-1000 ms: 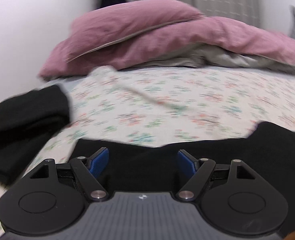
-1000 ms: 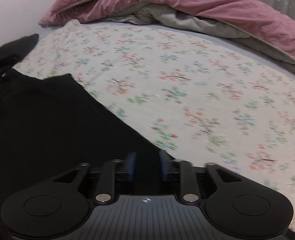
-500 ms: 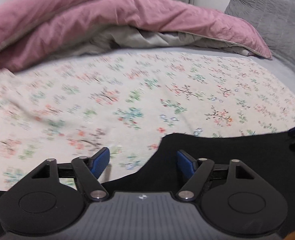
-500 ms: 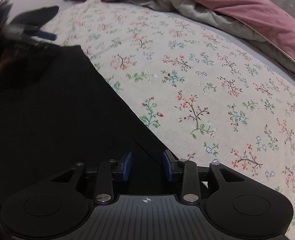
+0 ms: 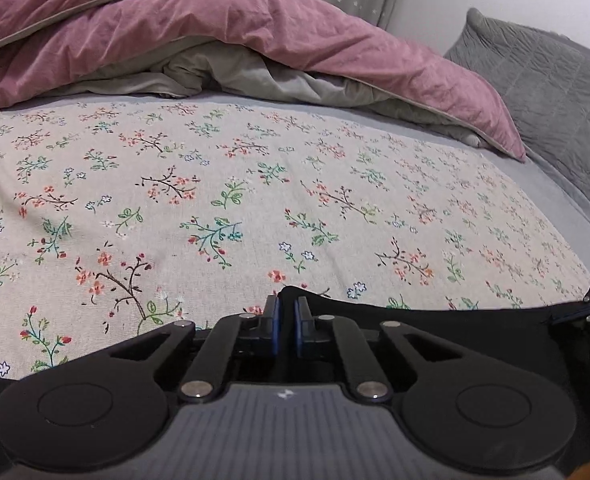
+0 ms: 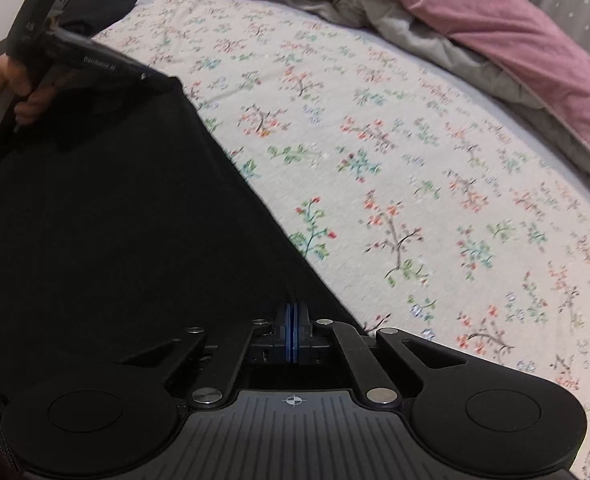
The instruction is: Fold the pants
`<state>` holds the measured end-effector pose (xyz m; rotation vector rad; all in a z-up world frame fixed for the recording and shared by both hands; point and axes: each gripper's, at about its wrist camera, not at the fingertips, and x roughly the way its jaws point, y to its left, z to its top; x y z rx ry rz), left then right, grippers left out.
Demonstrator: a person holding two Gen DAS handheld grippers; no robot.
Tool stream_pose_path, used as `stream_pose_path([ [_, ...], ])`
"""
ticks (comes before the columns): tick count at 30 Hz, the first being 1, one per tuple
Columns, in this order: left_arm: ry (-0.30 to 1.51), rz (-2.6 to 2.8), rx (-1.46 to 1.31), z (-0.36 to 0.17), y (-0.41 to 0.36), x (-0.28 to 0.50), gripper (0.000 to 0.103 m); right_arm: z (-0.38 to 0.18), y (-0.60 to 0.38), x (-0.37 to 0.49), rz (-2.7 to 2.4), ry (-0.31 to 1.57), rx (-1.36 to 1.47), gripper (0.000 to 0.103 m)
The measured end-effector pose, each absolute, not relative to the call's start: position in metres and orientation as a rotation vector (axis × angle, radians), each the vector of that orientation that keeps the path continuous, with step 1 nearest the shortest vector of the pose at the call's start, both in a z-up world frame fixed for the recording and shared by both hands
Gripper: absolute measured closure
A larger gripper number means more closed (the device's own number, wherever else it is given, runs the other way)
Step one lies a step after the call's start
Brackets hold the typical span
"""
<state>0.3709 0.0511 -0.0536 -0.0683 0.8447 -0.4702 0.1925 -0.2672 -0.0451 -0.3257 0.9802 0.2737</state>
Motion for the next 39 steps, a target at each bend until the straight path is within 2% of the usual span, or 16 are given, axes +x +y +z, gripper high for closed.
stream_pose_path([
  [8,0.836,-0.401,-0.074,-0.056,0.048,0.375,0.073,-0.048,-0.268,0.209,0.195,0.952,-0.332,0.103],
  [10,0.841,-0.403,-0.033,-0.055,0.044,0.374,0.067,-0.048,-0.272,0.210,0.199,0.963,-0.284,0.100],
  [11,0.840,-0.397,-0.014,-0.053,0.043,0.372,0.064,-0.045,-0.276,0.207,0.185,0.955,-0.265,0.095],
  [13,0.817,-0.373,0.033,-0.047,0.041,0.366,0.048,-0.035,-0.289,0.200,0.123,0.942,-0.241,0.094],
  [15,0.787,-0.370,0.067,-0.040,0.041,0.356,0.044,-0.023,-0.311,0.184,0.051,0.931,-0.217,0.093],
  [16,0.775,-0.373,0.080,-0.037,0.040,0.350,0.042,-0.018,-0.322,0.174,0.014,0.929,-0.207,0.090],
  [18,0.757,-0.391,0.087,-0.031,0.037,0.336,0.036,-0.010,-0.349,0.150,-0.074,0.936,-0.187,0.067],
  [20,0.758,-0.418,0.075,-0.028,0.031,0.321,0.032,-0.004,-0.374,0.122,-0.153,0.934,-0.162,0.060],
  [25,0.770,-0.529,0.079,-0.028,0.001,0.277,0.026,-0.001,-0.431,0.050,-0.337,0.949,-0.056,0.058],
  [27,0.778,-0.567,0.094,-0.032,-0.013,0.260,0.025,-0.005,-0.448,0.024,-0.399,0.947,-0.021,0.053],
  [31,0.803,-0.634,0.137,-0.043,-0.042,0.233,0.025,-0.017,-0.483,-0.019,-0.484,0.926,0.093,0.053],
  [39,0.832,-0.672,0.199,-0.053,-0.077,0.211,0.023,-0.036,-0.520,-0.031,-0.491,0.816,0.217,0.056],
])
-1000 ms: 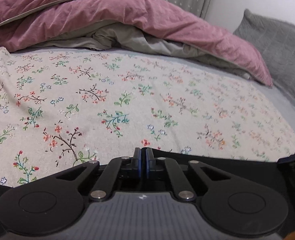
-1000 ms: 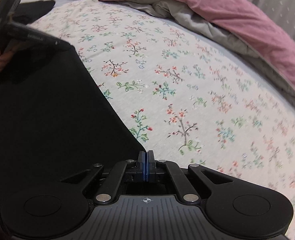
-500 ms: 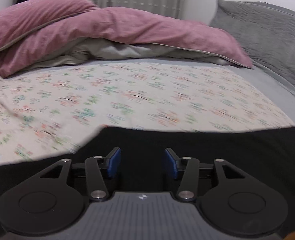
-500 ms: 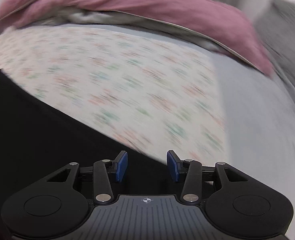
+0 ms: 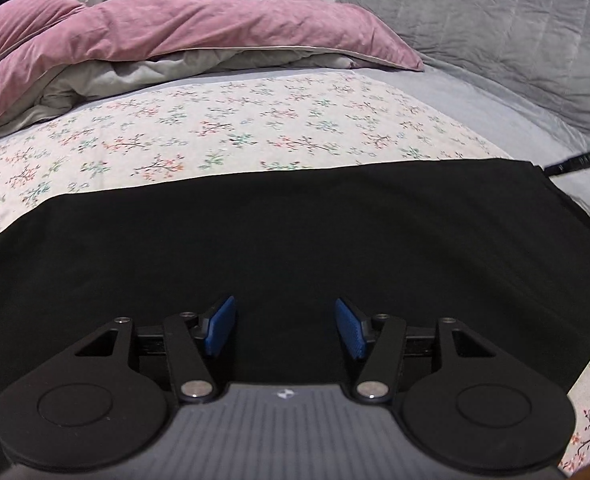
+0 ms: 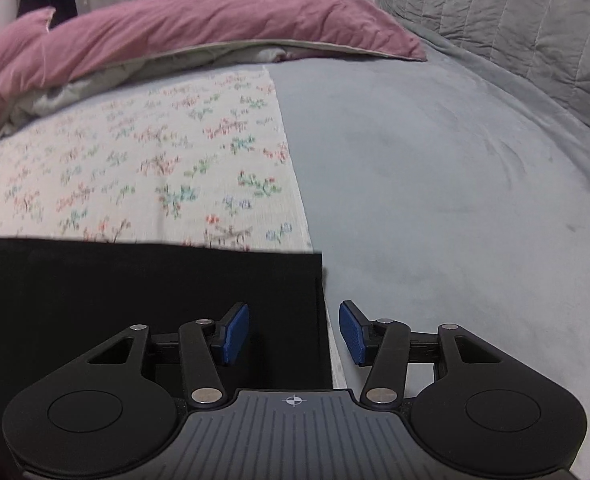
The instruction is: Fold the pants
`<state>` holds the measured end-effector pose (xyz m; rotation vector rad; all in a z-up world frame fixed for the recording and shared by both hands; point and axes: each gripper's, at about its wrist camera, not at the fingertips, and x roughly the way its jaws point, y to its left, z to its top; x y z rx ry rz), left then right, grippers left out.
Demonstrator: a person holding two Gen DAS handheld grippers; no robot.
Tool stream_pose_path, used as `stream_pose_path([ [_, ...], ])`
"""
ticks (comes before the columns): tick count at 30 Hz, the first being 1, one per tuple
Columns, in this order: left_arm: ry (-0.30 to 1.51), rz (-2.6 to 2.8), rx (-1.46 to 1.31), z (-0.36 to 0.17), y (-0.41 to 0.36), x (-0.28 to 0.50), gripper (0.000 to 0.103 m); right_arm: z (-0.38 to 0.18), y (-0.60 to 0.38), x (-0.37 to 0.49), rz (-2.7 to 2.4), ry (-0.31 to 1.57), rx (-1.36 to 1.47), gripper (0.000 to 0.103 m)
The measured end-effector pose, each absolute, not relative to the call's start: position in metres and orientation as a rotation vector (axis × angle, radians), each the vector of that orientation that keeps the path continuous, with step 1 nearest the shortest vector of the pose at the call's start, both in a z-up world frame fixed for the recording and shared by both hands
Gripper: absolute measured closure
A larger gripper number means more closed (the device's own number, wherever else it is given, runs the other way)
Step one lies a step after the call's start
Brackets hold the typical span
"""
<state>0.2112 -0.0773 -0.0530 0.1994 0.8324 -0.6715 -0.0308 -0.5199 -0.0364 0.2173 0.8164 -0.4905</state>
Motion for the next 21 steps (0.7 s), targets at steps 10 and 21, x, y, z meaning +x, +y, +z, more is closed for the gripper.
stream_pose_path([
  [10,0.852,-0.667,0.224,-0.051,-0.095,0.211,0.022,-0.053,-0.526,-0.010,-0.434,0.819,0.171,0.100],
  [21,0.848,-0.678,0.241,-0.052,-0.098,0.206,0.021,-0.041,-0.528,-0.014,-0.449,0.779,0.120,0.100],
])
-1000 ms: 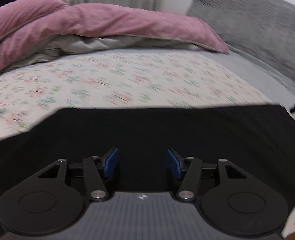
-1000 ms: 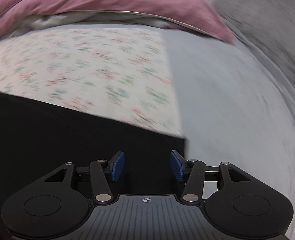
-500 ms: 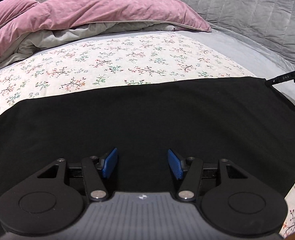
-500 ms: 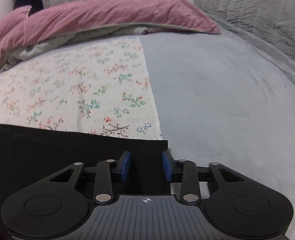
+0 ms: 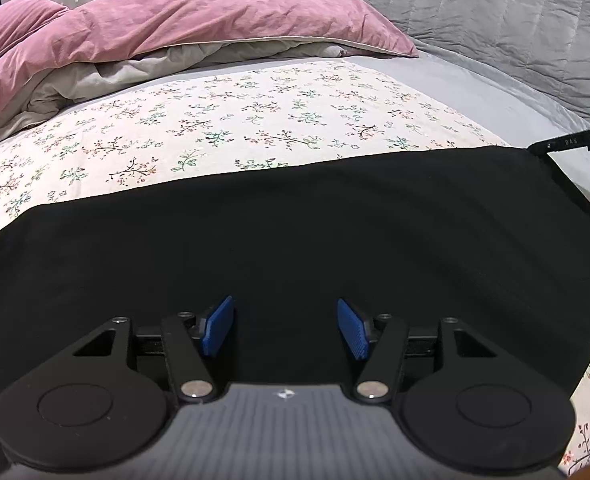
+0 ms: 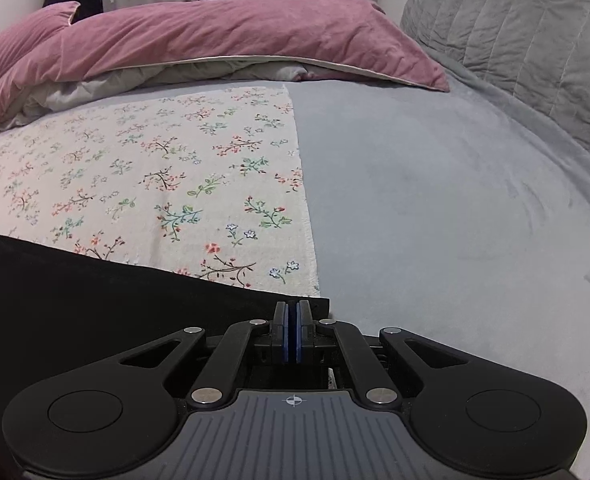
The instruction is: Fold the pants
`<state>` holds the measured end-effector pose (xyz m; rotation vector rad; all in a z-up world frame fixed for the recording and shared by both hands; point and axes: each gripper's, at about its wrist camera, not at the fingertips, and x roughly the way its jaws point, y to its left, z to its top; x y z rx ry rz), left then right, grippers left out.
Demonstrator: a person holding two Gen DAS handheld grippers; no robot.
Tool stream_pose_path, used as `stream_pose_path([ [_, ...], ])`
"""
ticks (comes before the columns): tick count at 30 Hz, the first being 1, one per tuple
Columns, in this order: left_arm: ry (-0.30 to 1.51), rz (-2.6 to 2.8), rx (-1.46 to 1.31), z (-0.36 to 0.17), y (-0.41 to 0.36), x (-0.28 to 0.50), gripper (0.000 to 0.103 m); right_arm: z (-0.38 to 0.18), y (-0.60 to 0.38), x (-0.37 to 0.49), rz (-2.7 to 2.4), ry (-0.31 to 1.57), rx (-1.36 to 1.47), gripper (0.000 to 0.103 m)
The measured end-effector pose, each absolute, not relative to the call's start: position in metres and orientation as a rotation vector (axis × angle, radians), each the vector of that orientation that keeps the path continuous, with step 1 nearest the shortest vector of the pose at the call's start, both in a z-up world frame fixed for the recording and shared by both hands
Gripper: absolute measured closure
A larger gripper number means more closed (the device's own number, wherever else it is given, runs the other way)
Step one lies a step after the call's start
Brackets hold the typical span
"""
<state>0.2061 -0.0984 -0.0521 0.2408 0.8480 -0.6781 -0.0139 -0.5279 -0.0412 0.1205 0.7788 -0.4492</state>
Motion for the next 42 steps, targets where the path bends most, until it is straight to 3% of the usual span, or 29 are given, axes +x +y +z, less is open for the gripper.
stream_pose_path([
  [11,0.831,-0.700,0.258,-0.056,-0.100,0.202,0.019,-0.047,-0.527,-0.001,-0.545,0.800,0.040,0.100],
  [12,0.829,-0.700,0.262,-0.056,-0.100,0.201,0.019,-0.048,-0.527,0.000,-0.562,0.808,0.036,0.091],
  [16,0.844,-0.716,0.250,-0.050,-0.097,0.195,0.019,-0.031,-0.525,-0.021,-0.605,0.788,0.107,0.083],
  [19,0.841,-0.708,0.246,-0.041,-0.095,0.186,0.018,-0.010,-0.515,-0.055,-0.554,0.767,0.210,0.071],
  [23,0.857,-0.688,0.203,-0.025,-0.091,0.175,0.012,0.005,-0.486,-0.107,-0.499,0.749,0.323,0.047],
  [24,0.860,-0.686,0.185,-0.021,-0.089,0.173,0.011,0.005,-0.479,-0.120,-0.497,0.751,0.354,0.045],
  [33,0.858,-0.664,0.162,-0.007,-0.083,0.155,0.000,-0.025,-0.455,-0.192,-0.515,0.708,0.618,0.045],
  [42,0.878,-0.630,0.156,-0.006,-0.080,0.147,0.000,-0.053,-0.458,-0.198,-0.551,0.631,0.762,0.045],
])
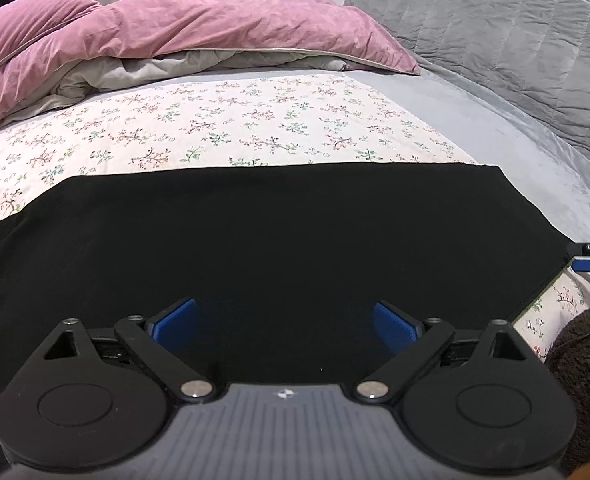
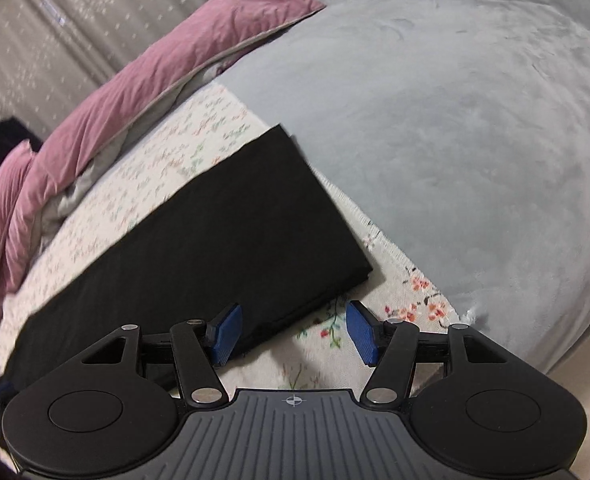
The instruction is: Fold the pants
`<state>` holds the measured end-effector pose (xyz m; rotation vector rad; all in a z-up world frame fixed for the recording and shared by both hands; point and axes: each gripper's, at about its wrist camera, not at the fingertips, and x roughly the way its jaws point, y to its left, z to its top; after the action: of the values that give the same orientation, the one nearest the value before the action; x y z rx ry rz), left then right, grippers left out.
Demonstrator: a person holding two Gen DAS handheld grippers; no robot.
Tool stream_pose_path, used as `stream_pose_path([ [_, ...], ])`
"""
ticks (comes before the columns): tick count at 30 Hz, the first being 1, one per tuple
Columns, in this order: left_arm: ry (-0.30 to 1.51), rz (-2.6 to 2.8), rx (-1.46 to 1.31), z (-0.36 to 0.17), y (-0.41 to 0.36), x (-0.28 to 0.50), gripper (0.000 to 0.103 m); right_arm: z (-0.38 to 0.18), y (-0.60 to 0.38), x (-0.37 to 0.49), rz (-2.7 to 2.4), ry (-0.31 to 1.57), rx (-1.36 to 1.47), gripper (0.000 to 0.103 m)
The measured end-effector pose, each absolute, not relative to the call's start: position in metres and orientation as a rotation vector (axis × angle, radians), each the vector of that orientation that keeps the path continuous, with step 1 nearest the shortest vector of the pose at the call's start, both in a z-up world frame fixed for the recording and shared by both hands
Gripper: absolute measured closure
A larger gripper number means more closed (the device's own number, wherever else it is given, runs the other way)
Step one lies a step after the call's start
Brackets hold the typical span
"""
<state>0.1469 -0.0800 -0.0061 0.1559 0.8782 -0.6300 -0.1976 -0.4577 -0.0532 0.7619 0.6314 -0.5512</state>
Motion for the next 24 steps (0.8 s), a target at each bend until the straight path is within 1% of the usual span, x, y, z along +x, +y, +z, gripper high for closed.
stream_pose_path([
  [9,0.914,-0.605,0.173,-0.010,-0.084,0.144,0.000,-0.071,-0.462,-0.187,-0.631,0.532,0.763,0.046],
  [10,0.917,-0.607,0.173,-0.010,-0.084,0.143,0.000,-0.071,-0.462,-0.184,-0.639,0.530,0.758,0.047],
  [11,0.920,-0.608,0.173,-0.010,-0.085,0.143,0.000,-0.070,-0.462,-0.181,-0.657,0.534,0.747,0.058],
  [12,0.924,-0.610,0.172,-0.011,-0.085,0.143,0.000,-0.068,-0.461,-0.177,-0.673,0.549,0.721,0.076],
  [13,0.928,-0.612,0.171,-0.011,-0.086,0.143,0.000,-0.066,-0.461,-0.173,-0.679,0.567,0.695,0.083],
  [14,0.932,-0.615,0.167,-0.011,-0.086,0.143,0.000,-0.063,-0.461,-0.170,-0.672,0.572,0.691,0.086],
  [15,0.936,-0.620,0.162,-0.011,-0.086,0.144,0.000,-0.059,-0.459,-0.169,-0.667,0.562,0.684,0.088],
  [19,0.968,-0.652,0.084,-0.012,-0.085,0.152,0.000,-0.030,-0.441,-0.152,-0.619,0.525,0.573,0.091],
  [24,1.004,-0.732,-0.047,-0.017,-0.087,0.164,0.000,0.005,-0.401,-0.108,-0.499,0.577,0.368,0.091],
])
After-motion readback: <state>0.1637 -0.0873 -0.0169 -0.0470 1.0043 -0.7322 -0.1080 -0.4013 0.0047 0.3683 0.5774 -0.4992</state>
